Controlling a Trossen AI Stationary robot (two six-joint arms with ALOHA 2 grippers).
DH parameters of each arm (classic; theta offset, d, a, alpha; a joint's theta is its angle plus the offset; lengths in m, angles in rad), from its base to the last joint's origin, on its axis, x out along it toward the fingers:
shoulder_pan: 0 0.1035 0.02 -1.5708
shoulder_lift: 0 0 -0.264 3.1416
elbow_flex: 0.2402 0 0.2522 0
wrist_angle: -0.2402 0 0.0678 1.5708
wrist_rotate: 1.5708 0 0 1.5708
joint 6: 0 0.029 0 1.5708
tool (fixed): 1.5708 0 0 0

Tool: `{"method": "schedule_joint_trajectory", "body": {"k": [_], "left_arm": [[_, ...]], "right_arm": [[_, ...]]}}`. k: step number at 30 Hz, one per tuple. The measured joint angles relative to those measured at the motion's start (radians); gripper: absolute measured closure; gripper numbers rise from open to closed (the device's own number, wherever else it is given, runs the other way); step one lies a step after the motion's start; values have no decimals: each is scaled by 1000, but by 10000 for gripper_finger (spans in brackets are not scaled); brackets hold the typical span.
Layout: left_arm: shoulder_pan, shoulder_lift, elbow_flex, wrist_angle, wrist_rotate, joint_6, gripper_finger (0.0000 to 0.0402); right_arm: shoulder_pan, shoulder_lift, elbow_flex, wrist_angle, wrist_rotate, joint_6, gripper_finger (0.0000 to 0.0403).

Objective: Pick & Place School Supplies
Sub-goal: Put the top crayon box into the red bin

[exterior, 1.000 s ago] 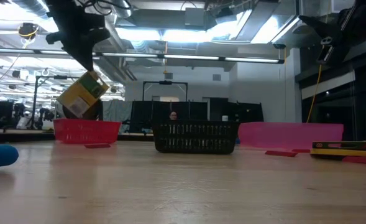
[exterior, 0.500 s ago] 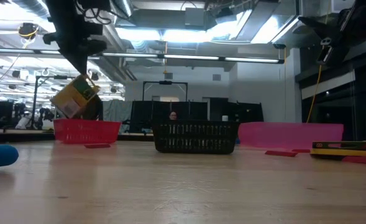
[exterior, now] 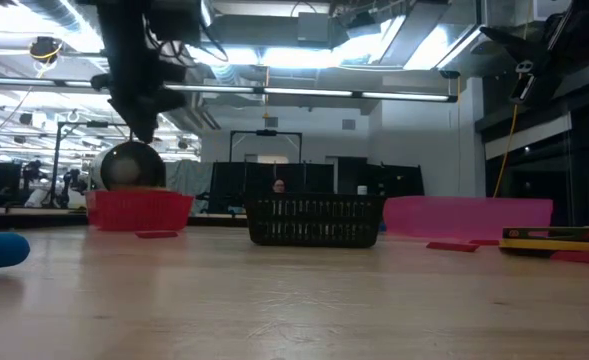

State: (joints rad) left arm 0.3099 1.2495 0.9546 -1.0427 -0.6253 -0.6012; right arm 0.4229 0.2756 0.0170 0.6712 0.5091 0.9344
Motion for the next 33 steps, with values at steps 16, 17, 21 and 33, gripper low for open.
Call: {"method": "schedule_joint_trajectory", "body": {"k": [16,17,21,33], "left_arm": [[-103,-96,0,968,852,152,211],[-125,-78,2,1073,887,132,214],[-196,10,33,1106,650,122,229],[-248,395,351,651,262,488,259]], "right_arm": [[0,0,0,-15,-1,-21,188],[0,0,0,-23,-1,-26,188],[0,1,0,-59,11,-26,188],[0,2,21,-58,-31,-46,188]]}}
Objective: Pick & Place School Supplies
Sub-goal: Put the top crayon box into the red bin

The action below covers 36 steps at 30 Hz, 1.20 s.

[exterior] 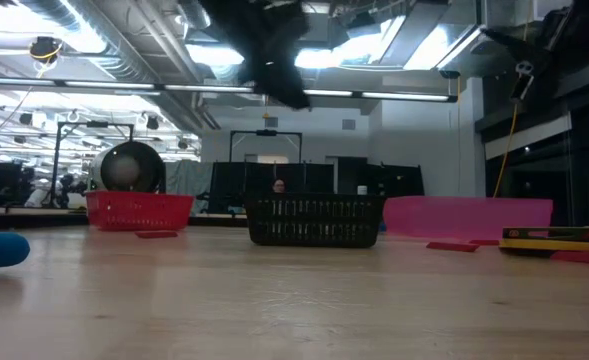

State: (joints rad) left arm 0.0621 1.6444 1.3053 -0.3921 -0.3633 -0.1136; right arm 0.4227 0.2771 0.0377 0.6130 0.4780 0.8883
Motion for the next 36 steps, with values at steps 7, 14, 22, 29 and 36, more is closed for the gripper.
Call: {"method": "schedule_joint_trajectory", "body": {"k": [7,14,22,29,36], "left_arm": [[-35,172,125,-40,-261,156,256],[3,120,156,-193,-304,-17,269],[25,-50,157,-352,-265,-17,289],[-8,-246,157,-425,-313,-22,304],[-68,-356,157,-447,-316,-15,306]], "right_arm": [[0,3,38,-6,-11,-84,188],[-14,42,127,-300,-30,-135,188],[-95,208,416,-582,-161,-615,188],[-250,529,736,-1000,-265,-1044,188],[-414,875,897,-1120,-206,-1453,188]]}}
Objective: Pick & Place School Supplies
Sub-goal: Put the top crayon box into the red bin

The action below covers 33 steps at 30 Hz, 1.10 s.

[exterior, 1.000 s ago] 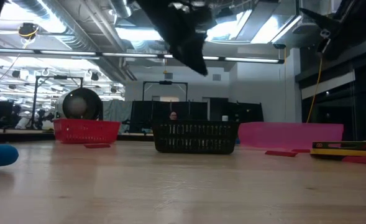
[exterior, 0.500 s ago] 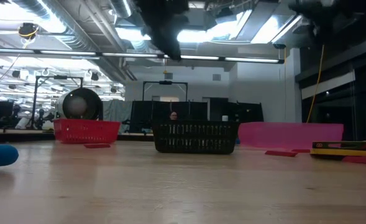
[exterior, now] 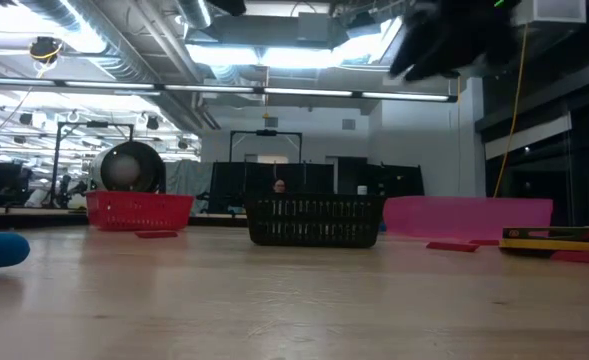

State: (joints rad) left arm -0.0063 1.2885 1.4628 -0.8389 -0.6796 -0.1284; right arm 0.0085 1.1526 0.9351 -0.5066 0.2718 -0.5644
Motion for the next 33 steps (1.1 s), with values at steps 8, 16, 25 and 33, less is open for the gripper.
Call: {"method": "schedule_joint_trajectory", "body": {"k": [8,16,25,33], "left_arm": [[-45,-37,-1,-41,-11,1,307],[-53,-40,-1,-82,-10,1,306],[-88,-81,-1,-321,-24,-135,311],[-353,-194,-110,-571,-127,-479,313]], "right_arm": [[-137,269,29,-3,90,-170,188],[-217,434,30,121,174,-258,188],[-293,440,29,142,157,-257,188],[-317,403,29,171,-74,-309,188]]}}
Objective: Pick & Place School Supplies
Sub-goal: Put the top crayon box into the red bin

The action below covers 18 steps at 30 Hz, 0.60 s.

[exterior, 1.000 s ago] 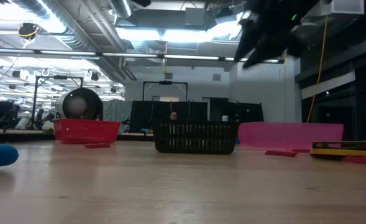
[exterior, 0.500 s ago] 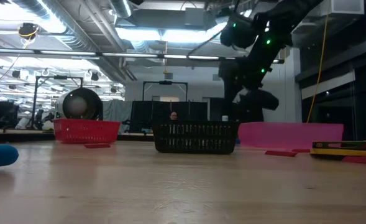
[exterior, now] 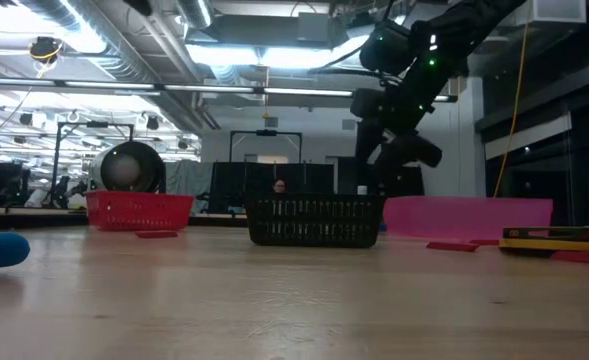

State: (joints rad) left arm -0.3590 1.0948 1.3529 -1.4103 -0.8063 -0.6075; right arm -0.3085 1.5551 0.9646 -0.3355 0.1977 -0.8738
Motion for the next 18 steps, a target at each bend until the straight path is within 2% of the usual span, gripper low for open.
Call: {"method": "schedule_joint_trajectory", "body": {"k": [7,14,18], "left_arm": [[-191,-65,-114,-3,-48,-165,314],[-223,-65,-186,-5,-75,-218,313],[-223,-65,-189,-6,-88,-235,314]], "right_arm": [[-43,2,0,8,-75,-92,188],[-101,80,0,28,-75,-81,188],[-116,130,-1,44,-36,-103,188]]}}
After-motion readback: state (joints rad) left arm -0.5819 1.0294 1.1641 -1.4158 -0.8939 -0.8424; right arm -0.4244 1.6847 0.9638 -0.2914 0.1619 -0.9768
